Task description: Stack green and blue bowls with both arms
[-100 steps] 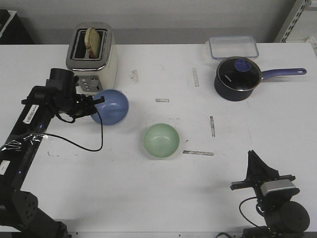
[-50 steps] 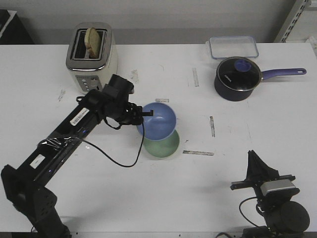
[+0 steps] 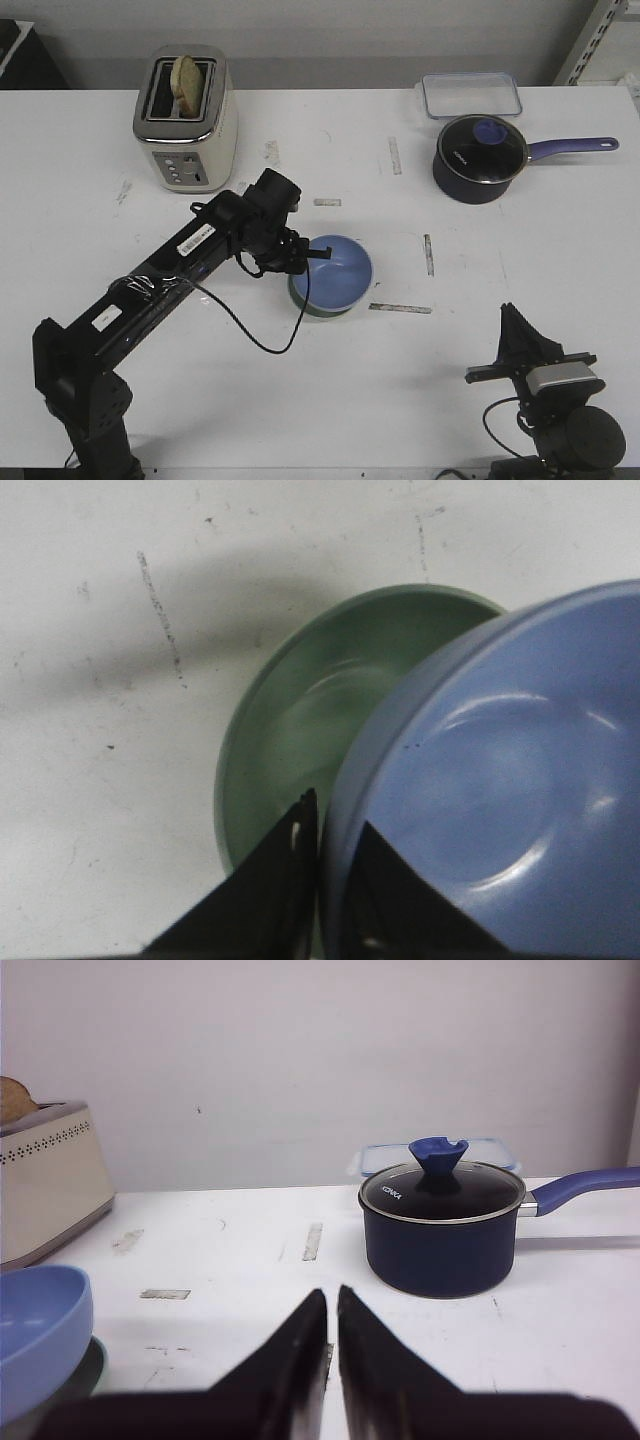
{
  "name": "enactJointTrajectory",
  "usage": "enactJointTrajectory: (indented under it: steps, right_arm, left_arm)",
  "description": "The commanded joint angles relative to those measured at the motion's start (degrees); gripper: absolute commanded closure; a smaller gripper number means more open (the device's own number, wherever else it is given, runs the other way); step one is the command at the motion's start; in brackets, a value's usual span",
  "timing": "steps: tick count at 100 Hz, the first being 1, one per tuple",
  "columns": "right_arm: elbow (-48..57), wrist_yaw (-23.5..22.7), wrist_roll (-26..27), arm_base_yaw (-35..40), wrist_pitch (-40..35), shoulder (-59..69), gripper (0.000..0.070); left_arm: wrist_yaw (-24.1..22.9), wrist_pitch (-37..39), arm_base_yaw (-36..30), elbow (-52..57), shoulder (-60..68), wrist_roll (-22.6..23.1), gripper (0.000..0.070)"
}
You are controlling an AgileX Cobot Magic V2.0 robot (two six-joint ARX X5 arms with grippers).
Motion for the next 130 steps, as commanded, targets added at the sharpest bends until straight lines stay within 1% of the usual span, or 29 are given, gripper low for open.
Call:
enactJointTrajectory:
  steps: [1, 9, 32, 38, 43, 49, 57, 70, 80, 85, 113, 118, 130]
  right_arm:
    - [0.0, 0.0, -0.2, 0.0, 0.6, -0.1, 0.0694]
    - [0.0, 0.0, -0.2, 0.0, 0.6, -0.1, 0.0694]
    - [0.0, 0.0, -0.2, 0.0, 0.6, -0.1, 0.0694]
    - [0.0, 0.0, -0.2, 0.0, 0.6, -0.1, 0.0694]
    - [0.0, 0.0, -0.2, 0.0, 0.6, -0.1, 0.0694]
    - [0.0, 0.0, -0.2, 0.0, 0.6, -0.1, 0.0694]
    - [0.0, 0.0, -0.2, 0.0, 0.6, -0.1, 0.0694]
    - [0.0, 0.0, -0.2, 0.0, 0.6, -0.1, 0.0694]
    - [0.0, 0.0, -0.2, 0.0, 0.6, -0.1, 0.0694]
    - [0.0, 0.0, -0.2, 0.0, 0.6, -0.1, 0.0694]
    - [0.0, 0.0, -0.2, 0.0, 0.6, -0.1, 0.0694]
    - [0.0, 0.0, -0.2, 0.0, 0.6, -0.1, 0.0694]
    - [0.0, 0.0, -0.2, 0.0, 0.6, -0.1, 0.0694]
  left_arm:
    - [-0.9, -0.2, -0.7, 1.1, 1.0, 0.6, 0.0682]
    - [-2.2, -0.2, -0.7, 1.1, 1.0, 0.7, 0.0642]
    - [-2.8, -0.3, -0.7, 1.1, 1.0, 0.7, 0.0637]
    - [-2.7, -0.5, -0.7, 1.1, 1.0, 0.7, 0.0587]
    - [-2.7, -0.6, -1.0, 1.1, 1.0, 0.7, 0.053]
    - [-2.7, -0.6, -1.3, 1.1, 1.0, 1.0, 0.0488]
    - [-2.7, -0.4, -1.4, 1.1, 0.9, 1.9, 0.0485]
    - [-2.7, -0.6, -1.4, 1.1, 0.8, 1.9, 0.0474]
    - [-2.7, -0.6, -1.4, 1.1, 0.0, 1.9, 0.0359]
    - [-2.7, -0.4, -1.4, 1.1, -0.7, 1.9, 0.0327]
    - [-2.8, 0.1, -0.1, 1.0, -6.3, 2.1, 0.0326]
    - [-2.8, 0.5, 0.3, 1.0, -7.2, 2.8, 0.0327]
    - [-3.0, 2.9, 1.7, 0.5, -9.6, 6.2, 0.0328]
